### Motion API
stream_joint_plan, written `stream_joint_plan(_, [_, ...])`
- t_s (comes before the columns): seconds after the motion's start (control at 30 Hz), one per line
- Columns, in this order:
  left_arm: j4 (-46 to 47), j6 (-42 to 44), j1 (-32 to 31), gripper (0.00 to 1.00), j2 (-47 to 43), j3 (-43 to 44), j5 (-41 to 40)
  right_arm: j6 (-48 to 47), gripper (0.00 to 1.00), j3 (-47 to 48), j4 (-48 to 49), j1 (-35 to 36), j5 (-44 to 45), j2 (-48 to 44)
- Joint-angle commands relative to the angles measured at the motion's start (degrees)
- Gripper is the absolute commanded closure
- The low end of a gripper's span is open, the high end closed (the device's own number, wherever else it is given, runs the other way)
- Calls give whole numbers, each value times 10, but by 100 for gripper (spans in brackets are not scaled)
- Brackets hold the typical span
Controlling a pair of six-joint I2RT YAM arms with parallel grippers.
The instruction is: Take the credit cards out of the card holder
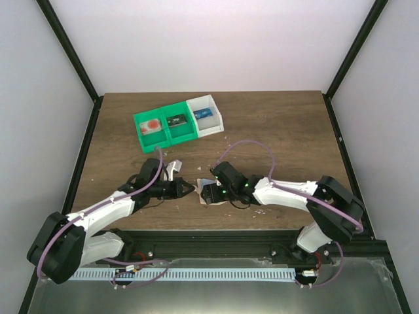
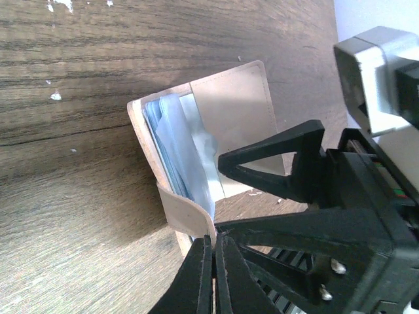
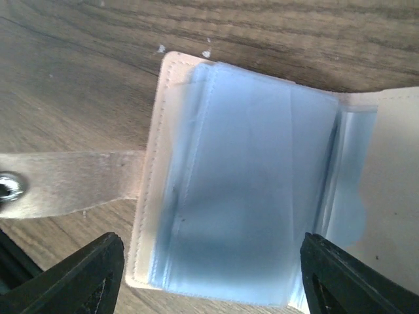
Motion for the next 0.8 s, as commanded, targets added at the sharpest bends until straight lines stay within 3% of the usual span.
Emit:
stream_joint_plan(0.0, [8, 1, 0, 100, -6, -5, -1, -6, 25, -9, 17, 5, -5, -26])
stream_joint_plan(0.13, [7, 4, 0, 100, 2, -2, 0, -3, 25, -9, 13, 5, 5, -7])
stream_joint_plan(0.3, [1, 11, 0, 100, 7, 2, -1, 3, 34, -8, 12, 5, 14, -11])
stream_joint_plan(0.77, [-1, 11, 0, 100, 11, 10, 1, 5, 30, -8, 8, 5, 29, 23])
